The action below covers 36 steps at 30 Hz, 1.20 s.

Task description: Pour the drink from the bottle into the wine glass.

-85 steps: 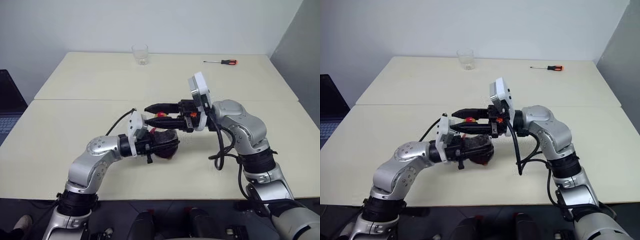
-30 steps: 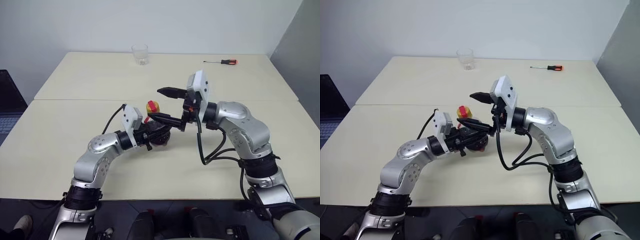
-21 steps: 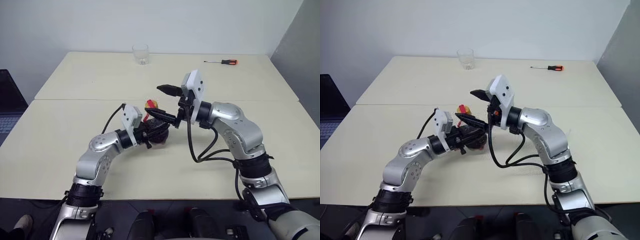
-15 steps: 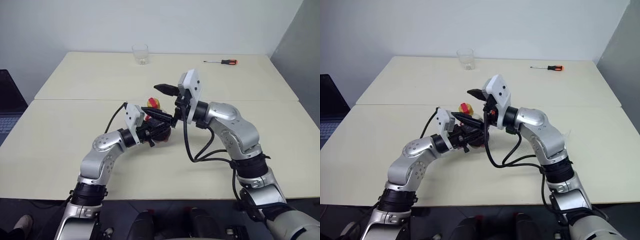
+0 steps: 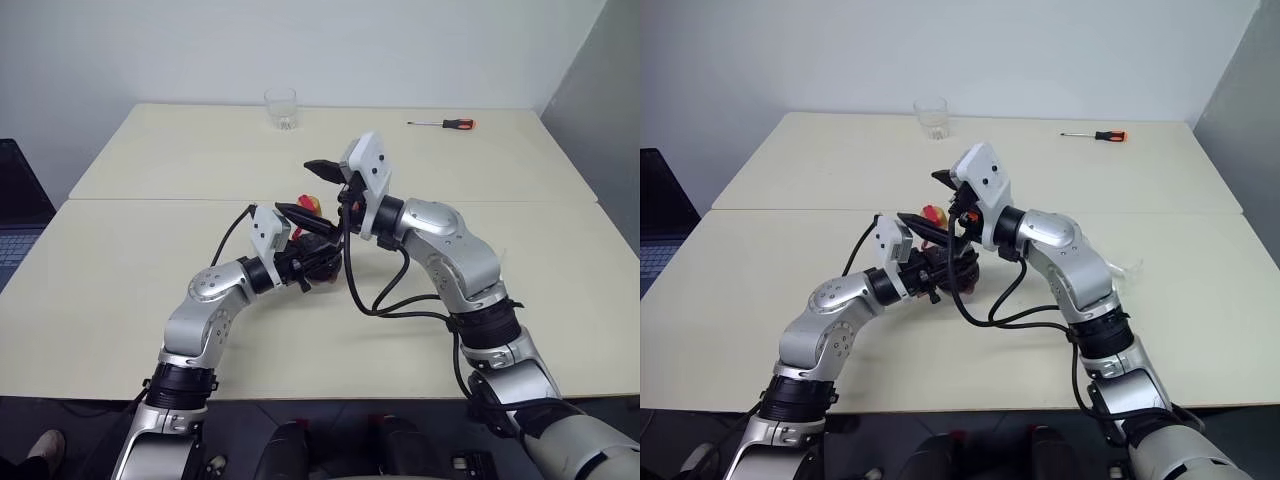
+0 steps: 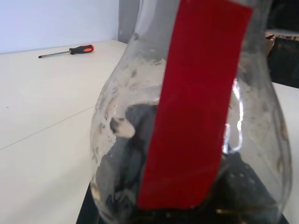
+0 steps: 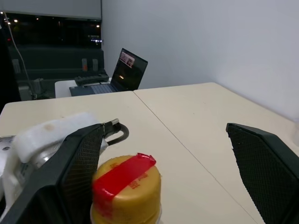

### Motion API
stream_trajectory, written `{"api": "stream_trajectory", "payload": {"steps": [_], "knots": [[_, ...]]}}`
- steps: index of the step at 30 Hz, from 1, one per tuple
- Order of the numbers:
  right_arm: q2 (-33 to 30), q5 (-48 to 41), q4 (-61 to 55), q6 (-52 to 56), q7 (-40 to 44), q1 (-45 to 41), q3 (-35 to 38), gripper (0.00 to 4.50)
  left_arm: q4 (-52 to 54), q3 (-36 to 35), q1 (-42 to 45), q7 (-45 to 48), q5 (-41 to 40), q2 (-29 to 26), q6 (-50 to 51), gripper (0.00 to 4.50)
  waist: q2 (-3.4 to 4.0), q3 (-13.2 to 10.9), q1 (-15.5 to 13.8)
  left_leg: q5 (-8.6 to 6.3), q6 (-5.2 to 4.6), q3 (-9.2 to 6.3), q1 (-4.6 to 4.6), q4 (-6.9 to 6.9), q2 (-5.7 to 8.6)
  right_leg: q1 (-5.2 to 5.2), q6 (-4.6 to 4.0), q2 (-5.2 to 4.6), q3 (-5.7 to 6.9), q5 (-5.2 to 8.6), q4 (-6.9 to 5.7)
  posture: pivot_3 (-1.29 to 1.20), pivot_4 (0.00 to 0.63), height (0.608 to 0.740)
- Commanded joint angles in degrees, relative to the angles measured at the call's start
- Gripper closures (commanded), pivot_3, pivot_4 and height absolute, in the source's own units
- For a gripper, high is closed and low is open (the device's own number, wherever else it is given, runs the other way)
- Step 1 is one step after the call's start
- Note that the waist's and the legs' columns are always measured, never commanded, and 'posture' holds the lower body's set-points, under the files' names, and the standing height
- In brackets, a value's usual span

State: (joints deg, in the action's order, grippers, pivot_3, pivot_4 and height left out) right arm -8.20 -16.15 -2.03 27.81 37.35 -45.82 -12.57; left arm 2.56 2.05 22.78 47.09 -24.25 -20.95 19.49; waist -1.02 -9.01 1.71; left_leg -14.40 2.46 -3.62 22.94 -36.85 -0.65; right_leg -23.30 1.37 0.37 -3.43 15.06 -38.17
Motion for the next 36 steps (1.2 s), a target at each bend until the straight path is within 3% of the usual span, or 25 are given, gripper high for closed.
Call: {"api": "stream_trajectory", "payload": {"steps": [1,10,36], "knots": [[0.44,1.05,-0.42,-1.65,-0.29,-1.26,-0.18,0.04,2.46,-0.09,1.91,0.55,-0.49,0.32,-1.42,3.03,0.0,0.0,0.01,0.0,0.0,0.0,0.0,0.0,0.0,0.0,0.0,0.0,0.0,0.0,0.0,0.0,0.15,0.74],[0.73,1.84,0.58,-1.9,-0.25,-1.49,0.38,0.04,2.83,-0.39,2.07,0.63,-0.88,0.19,-1.01,3.03,0.0,0.0,0.01,0.0,0.0,0.0,0.0,0.0,0.0,0.0,0.0,0.0,0.0,0.0,0.0,0.0,0.15,0.74],[-5.83,-0.66,-3.26,0.53,3.28,1.96,2.25,0.04,5.3,-2.34,-0.37,0.95,-2.39,-2.72,0.74,3.03,0.0,0.0,0.01,0.0,0.0,0.0,0.0,0.0,0.0,0.0,0.0,0.0,-0.01,0.0,0.0,0.0,0.15,0.74]]}}
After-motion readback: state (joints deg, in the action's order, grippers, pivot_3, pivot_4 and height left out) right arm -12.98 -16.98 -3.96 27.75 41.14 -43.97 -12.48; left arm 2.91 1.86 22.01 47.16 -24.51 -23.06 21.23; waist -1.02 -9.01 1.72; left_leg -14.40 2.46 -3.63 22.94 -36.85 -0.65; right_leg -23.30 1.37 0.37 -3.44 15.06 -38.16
